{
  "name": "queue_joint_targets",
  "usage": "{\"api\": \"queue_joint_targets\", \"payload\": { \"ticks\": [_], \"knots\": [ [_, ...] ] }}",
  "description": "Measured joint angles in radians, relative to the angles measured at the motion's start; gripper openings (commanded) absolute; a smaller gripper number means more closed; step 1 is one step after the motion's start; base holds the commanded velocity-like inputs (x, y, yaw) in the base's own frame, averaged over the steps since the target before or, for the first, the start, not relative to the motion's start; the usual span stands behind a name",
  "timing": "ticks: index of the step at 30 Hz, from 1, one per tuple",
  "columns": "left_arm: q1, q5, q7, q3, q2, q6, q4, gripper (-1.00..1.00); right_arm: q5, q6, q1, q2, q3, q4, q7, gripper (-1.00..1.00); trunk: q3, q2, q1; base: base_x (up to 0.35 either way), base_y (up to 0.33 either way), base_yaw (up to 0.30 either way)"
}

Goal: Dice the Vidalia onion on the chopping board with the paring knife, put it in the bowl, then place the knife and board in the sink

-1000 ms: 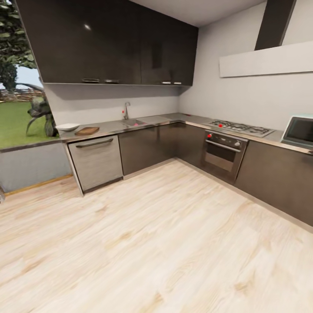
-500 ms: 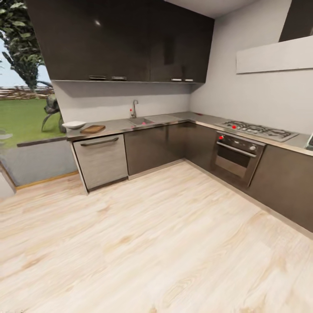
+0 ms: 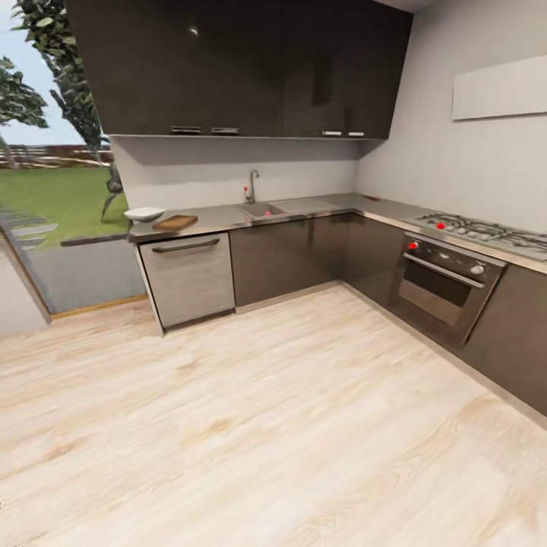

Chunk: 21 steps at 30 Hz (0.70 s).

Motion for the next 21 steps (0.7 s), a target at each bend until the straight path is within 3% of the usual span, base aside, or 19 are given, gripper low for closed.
{"api": "queue_joint_targets", "payload": {
  "ticks": [21],
  "knots": [
    [0.0, 0.0, 0.0, 0.0, 0.0, 0.0, 0.0, 1.0, 0.0, 0.0, 0.0, 0.0, 0.0, 0.0, 0.0, 1.0, -0.016, 0.0, 0.0, 0.247, -0.24, 0.242]
  ]
}}
